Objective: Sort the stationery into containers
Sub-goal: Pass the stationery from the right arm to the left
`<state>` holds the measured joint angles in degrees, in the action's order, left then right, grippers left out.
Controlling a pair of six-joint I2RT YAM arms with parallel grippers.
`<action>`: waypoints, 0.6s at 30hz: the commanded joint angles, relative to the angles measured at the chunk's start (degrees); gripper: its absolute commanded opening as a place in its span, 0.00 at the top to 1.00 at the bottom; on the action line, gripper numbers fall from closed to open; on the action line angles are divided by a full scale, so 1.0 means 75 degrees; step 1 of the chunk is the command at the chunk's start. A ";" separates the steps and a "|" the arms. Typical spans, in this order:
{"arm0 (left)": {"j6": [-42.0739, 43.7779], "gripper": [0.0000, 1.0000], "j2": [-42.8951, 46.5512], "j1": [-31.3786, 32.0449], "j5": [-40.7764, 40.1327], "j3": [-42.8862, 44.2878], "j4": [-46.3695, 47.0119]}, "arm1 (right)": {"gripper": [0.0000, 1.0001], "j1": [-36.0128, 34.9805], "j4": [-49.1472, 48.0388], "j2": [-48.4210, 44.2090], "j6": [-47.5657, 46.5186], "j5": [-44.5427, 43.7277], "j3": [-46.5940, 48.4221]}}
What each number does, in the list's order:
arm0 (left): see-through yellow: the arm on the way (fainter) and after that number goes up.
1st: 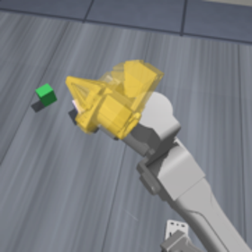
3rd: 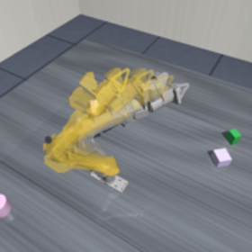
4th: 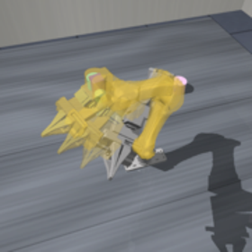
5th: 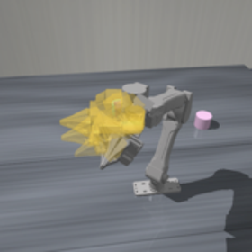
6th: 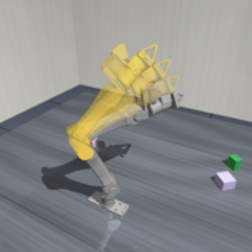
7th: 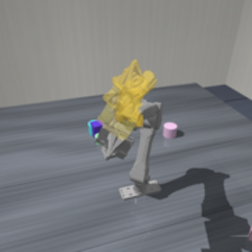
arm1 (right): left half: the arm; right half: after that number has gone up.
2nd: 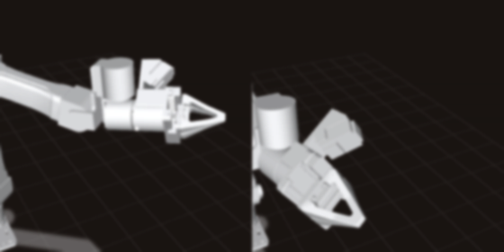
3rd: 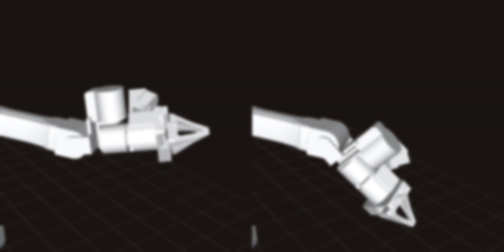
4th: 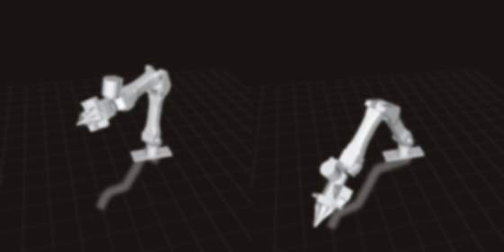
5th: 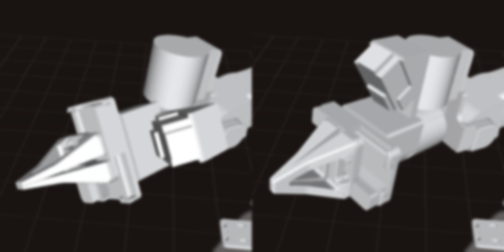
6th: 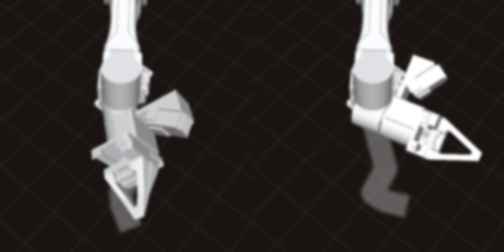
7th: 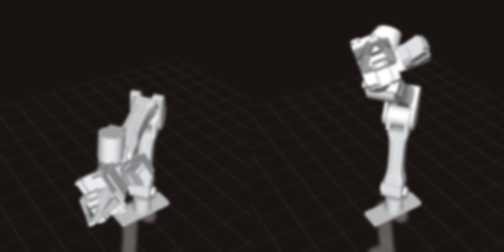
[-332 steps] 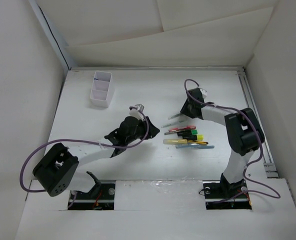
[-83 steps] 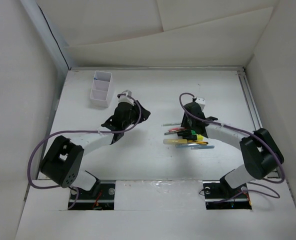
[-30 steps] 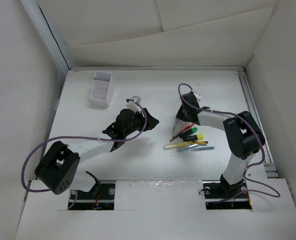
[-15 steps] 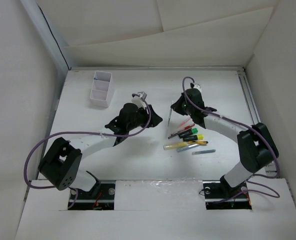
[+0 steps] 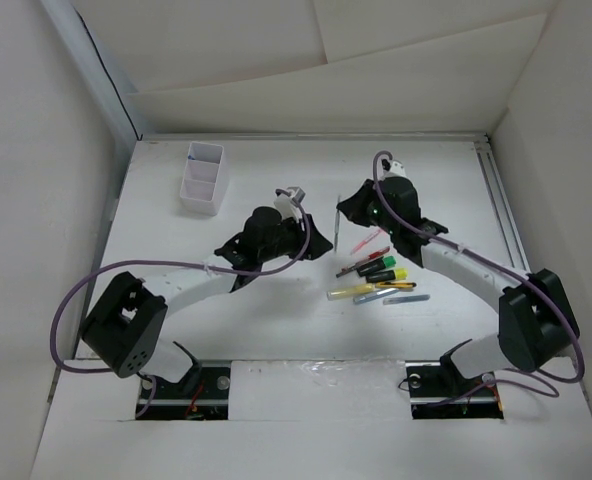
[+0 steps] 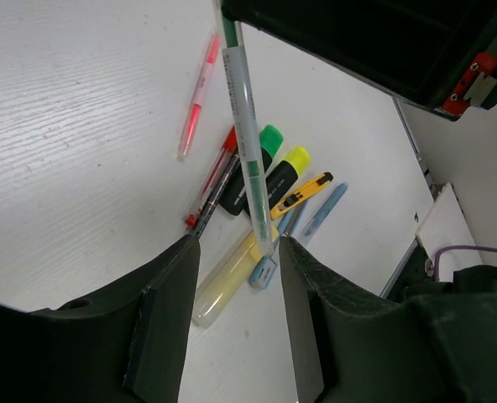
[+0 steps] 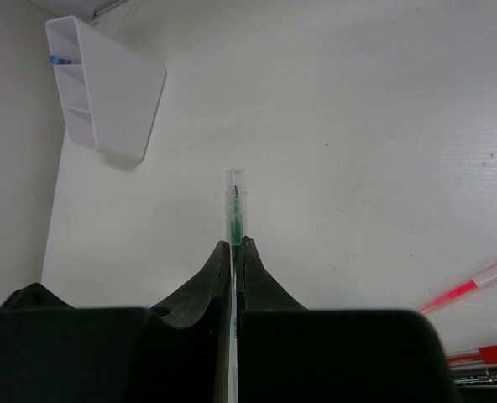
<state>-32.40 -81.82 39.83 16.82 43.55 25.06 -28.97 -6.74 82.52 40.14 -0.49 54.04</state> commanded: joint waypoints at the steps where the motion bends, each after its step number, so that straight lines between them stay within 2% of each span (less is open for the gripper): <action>1: 0.0091 0.61 0.0035 0.0079 0.0101 0.0334 0.0444 | 1.00 -0.0192 -0.0706 -0.0304 -0.0394 0.0533 -0.0163; 6: -0.0272 0.69 0.0035 -0.0072 -0.0063 0.0592 0.0256 | 1.00 -0.0332 -0.0988 -0.0701 -0.1178 0.0885 -0.0712; 10: -0.1128 0.69 0.0117 -0.0471 0.0371 0.0439 0.0608 | 1.00 -0.0403 -0.1057 -0.1182 -0.1589 0.0886 -0.1146; 18: -0.1422 0.66 -0.0212 -0.0471 0.0734 0.0989 0.0433 | 1.00 -0.0718 -0.1140 -0.1323 -0.2036 0.1027 -0.1311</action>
<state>-41.32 -83.48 36.03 20.21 47.97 26.50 -33.17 -11.20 73.78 27.31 6.22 44.14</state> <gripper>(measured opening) 0.335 0.036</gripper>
